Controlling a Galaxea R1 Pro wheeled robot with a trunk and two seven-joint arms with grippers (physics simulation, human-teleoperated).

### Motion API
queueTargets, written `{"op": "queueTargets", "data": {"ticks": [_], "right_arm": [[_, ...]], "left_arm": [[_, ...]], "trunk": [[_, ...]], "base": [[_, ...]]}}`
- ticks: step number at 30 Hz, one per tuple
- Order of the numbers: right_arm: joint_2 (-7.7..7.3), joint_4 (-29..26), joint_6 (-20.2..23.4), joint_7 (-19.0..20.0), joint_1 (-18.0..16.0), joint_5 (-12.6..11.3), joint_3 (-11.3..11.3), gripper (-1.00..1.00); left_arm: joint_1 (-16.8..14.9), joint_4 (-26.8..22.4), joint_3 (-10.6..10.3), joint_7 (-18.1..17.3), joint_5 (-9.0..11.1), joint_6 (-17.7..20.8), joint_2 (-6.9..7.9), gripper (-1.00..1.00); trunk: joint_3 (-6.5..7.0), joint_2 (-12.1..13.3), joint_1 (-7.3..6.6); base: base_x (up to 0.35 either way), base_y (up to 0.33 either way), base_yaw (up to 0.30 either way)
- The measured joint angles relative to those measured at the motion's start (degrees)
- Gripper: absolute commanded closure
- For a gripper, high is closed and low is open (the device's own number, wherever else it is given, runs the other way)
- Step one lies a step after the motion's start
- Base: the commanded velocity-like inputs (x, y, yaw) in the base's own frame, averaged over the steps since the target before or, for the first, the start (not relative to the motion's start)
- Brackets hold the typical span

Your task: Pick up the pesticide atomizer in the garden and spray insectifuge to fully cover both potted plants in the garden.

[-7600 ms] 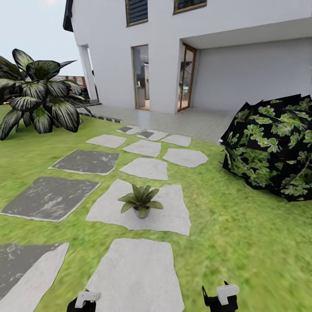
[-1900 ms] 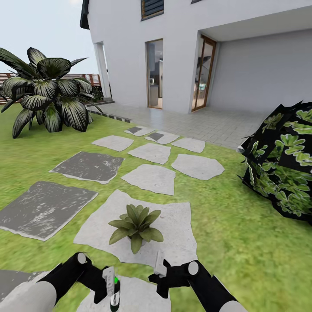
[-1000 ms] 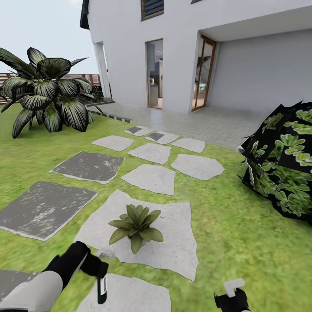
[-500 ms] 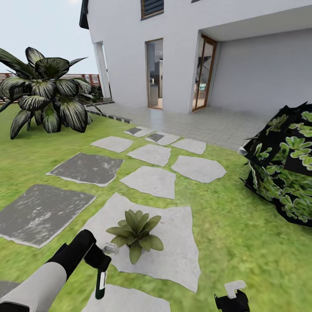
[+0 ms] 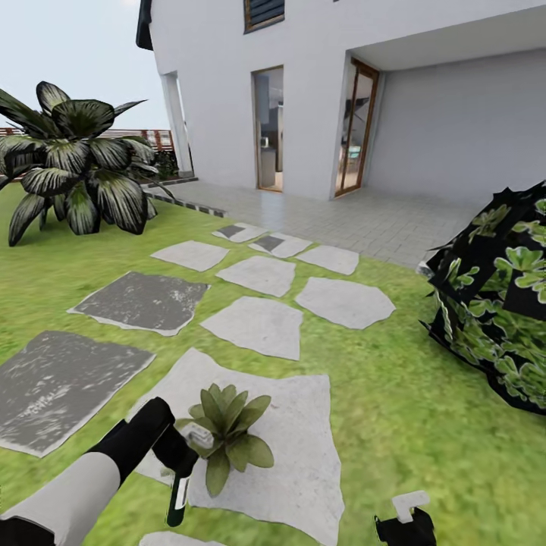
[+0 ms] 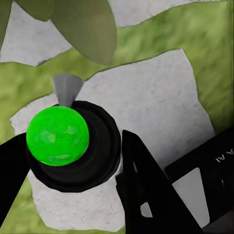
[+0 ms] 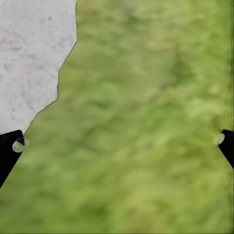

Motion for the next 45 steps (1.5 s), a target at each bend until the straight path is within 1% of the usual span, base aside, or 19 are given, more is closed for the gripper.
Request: {"op": "queueTargets", "data": {"ticks": [2,4,5,6,7,10,16,23,30,34,42,45], "right_arm": [[-0.04,0.01,0.01,0.01,0.01,-0.01,0.0,-1.0],[-0.04,0.01,0.01,0.02,0.01,0.0,-0.01,-1.0],[-0.05,0.01,0.01,0.02,0.01,0.0,-0.01,-1.0],[-0.06,0.01,0.01,0.02,0.01,0.0,-0.01,-1.0],[-0.06,0.01,0.01,0.02,0.01,0.0,-0.01,-1.0],[-0.06,0.01,0.01,0.02,0.01,0.01,-0.01,-1.0],[-0.04,0.0,0.0,0.02,0.01,0.01,0.0,-1.0],[-0.06,0.0,0.0,0.0,0.01,0.01,0.0,-1.0],[-0.04,0.02,0.01,-0.01,0.0,0.01,0.01,-1.0],[-0.06,0.01,0.0,0.0,0.01,0.01,0.0,-1.0],[-0.06,0.0,0.01,0.02,0.02,0.01,0.0,-1.0],[-0.06,0.0,0.01,0.02,0.02,0.01,0.0,-1.0]], "left_arm": [[0.0,-0.01,-0.41,-1.45,-0.19,0.02,0.12,1.0],[0.0,0.03,-0.69,-1.93,-0.26,0.02,0.23,1.0],[0.0,0.05,-1.37,-2.07,-0.29,0.02,0.3,1.0],[0.0,0.06,-2.48,-2.15,-0.28,0.03,0.32,1.0],[0.0,0.07,-4.07,-2.2,-0.16,0.13,0.18,1.0],[0.16,0.17,-5.68,-2.22,-0.15,0.67,-0.25,1.0],[0.58,0.41,-5.99,-2.22,-0.35,0.79,-0.34,1.0],[0.61,0.44,-5.86,-2.13,-0.36,0.76,-0.42,1.0],[0.63,0.26,-5.84,-2.14,-0.31,0.78,-0.46,1.0],[0.68,0.7,-5.85,-2.13,-0.38,0.75,-0.4,1.0],[1.19,1.16,-5.78,-1.96,-0.19,0.5,-0.24,1.0],[1.89,1.29,-5.78,-1.9,-0.25,0.2,-0.11,1.0]], "trunk": [[0.0,0.0,0.0],[0.0,0.0,0.0],[0.0,0.0,0.0],[0.0,0.0,0.0],[0.0,0.0,0.0],[0.0,0.0,0.0],[0.0,0.0,0.0],[0.0,0.0,-0.01],[0.0,0.0,-0.01],[0.0,0.0,0.02],[0.0,0.0,0.0],[0.0,0.0,0.0]], "base": [[0.006,-0.068,0.121],[0.002,-0.02,0.197],[0.001,-0.007,0.24],[0.0,-0.003,0.255],[0.0,-0.002,0.259],[0.0,-0.001,0.193],[0.029,-0.032,0.023],[0.126,-0.232,0.018],[0.126,-0.255,0.238],[-0.103,-0.22,0.148],[-0.016,-0.017,0.006],[0.0,0.0,0.0]]}}
